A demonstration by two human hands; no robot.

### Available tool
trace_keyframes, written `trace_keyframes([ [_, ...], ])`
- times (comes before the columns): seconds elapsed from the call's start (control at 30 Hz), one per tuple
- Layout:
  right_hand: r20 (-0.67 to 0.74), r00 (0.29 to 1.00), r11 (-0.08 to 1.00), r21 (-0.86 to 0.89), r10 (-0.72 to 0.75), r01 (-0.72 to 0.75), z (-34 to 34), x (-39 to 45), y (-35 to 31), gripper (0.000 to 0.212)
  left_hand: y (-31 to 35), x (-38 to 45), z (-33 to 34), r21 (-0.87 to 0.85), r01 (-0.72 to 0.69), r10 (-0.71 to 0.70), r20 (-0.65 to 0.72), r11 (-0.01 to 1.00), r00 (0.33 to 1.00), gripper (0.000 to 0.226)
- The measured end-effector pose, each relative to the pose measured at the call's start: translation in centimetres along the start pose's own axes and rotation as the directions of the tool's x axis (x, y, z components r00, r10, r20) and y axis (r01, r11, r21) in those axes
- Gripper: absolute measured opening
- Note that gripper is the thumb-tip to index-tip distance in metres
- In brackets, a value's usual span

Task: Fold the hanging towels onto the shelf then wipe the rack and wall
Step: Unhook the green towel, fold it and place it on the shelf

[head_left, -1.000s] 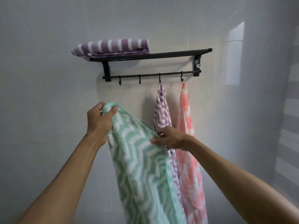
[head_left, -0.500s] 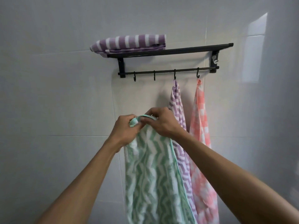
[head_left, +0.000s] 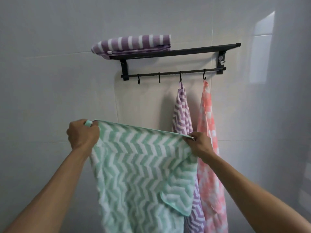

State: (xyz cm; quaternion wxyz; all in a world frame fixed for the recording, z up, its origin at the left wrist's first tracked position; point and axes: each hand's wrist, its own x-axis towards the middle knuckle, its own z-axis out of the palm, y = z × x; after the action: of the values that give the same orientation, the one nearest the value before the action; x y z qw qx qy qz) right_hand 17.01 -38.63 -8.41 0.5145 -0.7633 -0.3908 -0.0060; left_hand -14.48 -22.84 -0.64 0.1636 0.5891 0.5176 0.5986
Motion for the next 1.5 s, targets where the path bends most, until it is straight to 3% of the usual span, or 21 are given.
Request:
trace_keyframes([
  [0.1, 0.056, 0.997, 0.995, 0.078, -0.062, 0.057, -0.1, 0.3, -2.7, 0.033, -0.9, -1.3, 1.1, -0.015, 0.003, -0.001, 0.149, 1.000, 0.989, 0.019],
  [0.13, 0.087, 0.991, 0.994, 0.058, -0.099, 0.094, 0.1, 0.2, -4.1, 0.043, -0.7, -2.3, 1.6, -0.040, -0.034, 0.043, 0.244, 0.999, 0.969, 0.034],
  [0.2, 0.194, 0.959, 0.978, 0.026, -0.207, 0.206, 1.0, -0.4, -6.9, 0.055, 0.3, -4.5, 2.8, -0.131, -0.163, 0.206, 0.455, 0.978, 0.867, 0.068],
  [0.27, 0.319, 0.897, 0.951, 0.065, -0.307, 0.302, 2.0, -0.9, -9.2, 0.057, 1.7, -6.6, 3.8, -0.222, -0.235, 0.323, 0.632, 0.946, 0.704, 0.080],
  [0.33, 0.388, 0.849, 0.933, 0.121, -0.358, 0.338, 2.4, -1.2, -10.5, 0.055, 2.6, -8.0, 4.9, -0.291, -0.199, 0.352, 0.739, 0.936, 0.575, 0.058],
  [0.37, 0.402, 0.840, 0.931, 0.150, -0.365, 0.333, 2.3, -1.2, -10.7, 0.052, 2.8, -8.3, 5.2, -0.317, -0.169, 0.356, 0.755, 0.933, 0.550, 0.038],
  [0.47, 0.437, 0.834, 0.941, 0.152, -0.338, 0.302, 1.0, -0.9, -10.2, 0.027, 2.4, -7.5, 5.7, -0.337, -0.166, 0.361, 0.677, 0.927, 0.641, 0.003],
  [0.6, 0.486, 0.865, 0.978, -0.089, -0.122, 0.188, -1.4, -0.2, -6.4, 0.008, 1.3, -5.7, 5.5, -0.269, -0.140, 0.270, 0.544, 0.953, 0.794, 0.008],
  [0.7, 0.456, 0.889, 0.981, -0.182, 0.030, 0.061, -2.7, -0.2, -3.5, 0.011, 0.8, -4.8, 5.1, -0.208, -0.097, 0.186, 0.467, 0.973, 0.864, 0.010],
  [0.8, 0.363, 0.930, 0.966, -0.255, 0.046, 0.051, -3.7, -0.2, -2.0, 0.021, -0.1, -3.8, 5.2, -0.183, -0.025, 0.098, 0.405, 0.983, 0.909, 0.009],
  [0.9, 0.262, 0.965, 0.959, -0.270, -0.015, 0.088, -4.4, 0.0, -1.6, 0.028, -0.7, -3.5, 5.5, -0.145, 0.027, 0.031, 0.384, 0.989, 0.923, 0.011],
  [0.97, 0.226, 0.974, 0.994, -0.113, 0.015, 0.010, -4.6, 0.1, -1.9, 0.035, -0.8, -3.4, 5.8, -0.128, 0.056, -0.006, 0.365, 0.990, 0.931, 0.013],
  [1.03, 0.239, 0.971, 0.990, 0.128, 0.027, -0.059, -5.0, -0.3, -2.8, 0.024, -0.8, -3.4, 6.0, -0.142, 0.061, -0.004, 0.370, 0.988, 0.929, 0.013],
  [1.13, 0.438, 0.898, 0.805, 0.544, -0.029, -0.239, -5.4, -0.7, -4.4, 0.012, -0.5, -3.6, 6.2, -0.192, 0.058, 0.025, 0.400, 0.980, 0.916, 0.010],
  [1.17, 0.505, 0.860, 0.735, 0.609, -0.070, -0.298, -5.5, -0.8, -4.9, 0.011, -0.5, -3.7, 6.3, -0.179, 0.060, 0.017, 0.403, 0.982, 0.915, 0.022],
  [1.23, 0.579, 0.806, 0.700, 0.627, -0.124, -0.343, -5.8, -0.9, -5.7, 0.012, -0.4, -4.1, 6.2, -0.086, 0.086, -0.044, 0.404, 0.993, 0.914, 0.053],
  [1.37, 0.694, 0.693, 0.796, 0.526, -0.197, -0.300, -6.8, -1.0, -5.8, 0.038, -1.8, -4.0, 6.0, -0.015, 0.202, -0.179, 0.393, 0.979, 0.902, 0.062],
  [1.43, 0.666, 0.725, 0.877, 0.442, -0.178, -0.191, -6.8, -1.1, -5.7, 0.040, -2.6, -3.8, 6.0, -0.034, 0.254, -0.217, 0.417, 0.967, 0.883, 0.063],
  [1.5, 0.532, 0.831, 0.949, 0.315, -0.163, -0.016, -6.3, -1.4, -6.0, 0.021, -2.9, -3.7, 6.2, -0.153, 0.319, -0.215, 0.470, 0.935, 0.856, 0.055],
])
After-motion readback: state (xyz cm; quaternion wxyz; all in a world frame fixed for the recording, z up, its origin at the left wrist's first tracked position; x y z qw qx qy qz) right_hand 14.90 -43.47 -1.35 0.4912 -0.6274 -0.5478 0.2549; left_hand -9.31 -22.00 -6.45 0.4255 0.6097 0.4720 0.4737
